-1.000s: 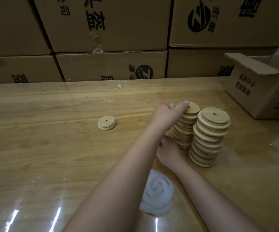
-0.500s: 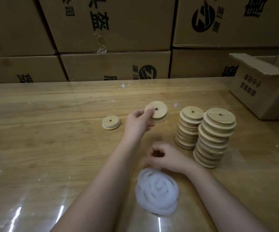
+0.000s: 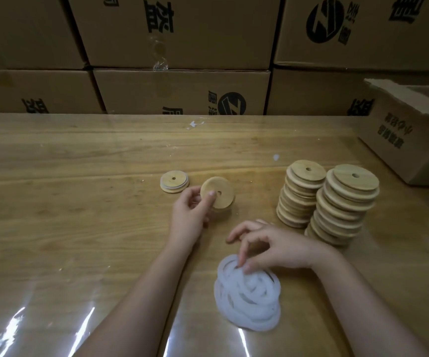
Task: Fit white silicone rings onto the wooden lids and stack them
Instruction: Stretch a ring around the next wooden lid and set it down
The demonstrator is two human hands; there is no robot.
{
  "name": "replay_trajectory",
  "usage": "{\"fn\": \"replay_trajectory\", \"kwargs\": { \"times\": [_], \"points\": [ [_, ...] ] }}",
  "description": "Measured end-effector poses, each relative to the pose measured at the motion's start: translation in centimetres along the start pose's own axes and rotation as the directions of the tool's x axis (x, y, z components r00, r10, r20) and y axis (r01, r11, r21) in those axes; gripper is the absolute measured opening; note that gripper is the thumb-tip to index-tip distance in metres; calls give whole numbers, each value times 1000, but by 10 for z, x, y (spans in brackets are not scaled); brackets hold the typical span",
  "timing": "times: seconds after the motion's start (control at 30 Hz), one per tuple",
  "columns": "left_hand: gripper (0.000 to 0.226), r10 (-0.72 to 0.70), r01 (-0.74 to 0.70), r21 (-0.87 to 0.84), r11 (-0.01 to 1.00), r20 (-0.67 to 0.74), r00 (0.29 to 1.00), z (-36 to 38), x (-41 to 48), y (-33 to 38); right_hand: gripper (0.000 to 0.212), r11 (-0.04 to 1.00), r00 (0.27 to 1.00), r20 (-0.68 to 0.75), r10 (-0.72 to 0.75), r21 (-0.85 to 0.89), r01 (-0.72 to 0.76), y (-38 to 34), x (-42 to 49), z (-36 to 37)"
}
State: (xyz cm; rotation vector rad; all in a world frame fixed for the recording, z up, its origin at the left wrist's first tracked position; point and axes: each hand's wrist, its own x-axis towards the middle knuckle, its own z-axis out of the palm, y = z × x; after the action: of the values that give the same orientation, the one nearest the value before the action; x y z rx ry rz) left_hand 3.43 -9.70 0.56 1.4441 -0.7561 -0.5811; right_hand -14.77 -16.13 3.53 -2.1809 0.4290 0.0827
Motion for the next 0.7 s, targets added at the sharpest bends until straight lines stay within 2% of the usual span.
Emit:
{"fn": "replay_trajectory", "kwargs": {
  "times": [0.1, 0.2, 0.3, 0.4, 0.53, 0.7],
  "points": [
    [12, 47, -52, 57, 997, 88, 995, 1, 0, -2, 12, 995, 999, -50, 0, 96, 5, 1, 1, 0],
    [19, 78, -96, 106, 990, 167, 983, 3, -1, -2, 7, 987, 980, -201, -5, 159, 38, 3, 6, 8],
    [24, 70, -90, 93, 992, 200, 977, 5, -2, -1, 7, 931, 917, -393, 72, 356, 79, 3, 12, 14],
    [26, 108, -140, 145, 979, 210, 972, 3, 0, -2, 16, 867, 827, -547, 129, 467, 173, 5, 19, 16],
    [29, 125, -158, 128, 979, 234, 964, 2, 1, -4, 16, 844, 715, -682, 154, 467, 264, 5, 28, 23],
    [27, 110, -135, 81, 988, 255, 961, 4, 0, -5, 12, 926, 598, -794, 107, 298, 231, 6, 32, 30]
  ]
}}
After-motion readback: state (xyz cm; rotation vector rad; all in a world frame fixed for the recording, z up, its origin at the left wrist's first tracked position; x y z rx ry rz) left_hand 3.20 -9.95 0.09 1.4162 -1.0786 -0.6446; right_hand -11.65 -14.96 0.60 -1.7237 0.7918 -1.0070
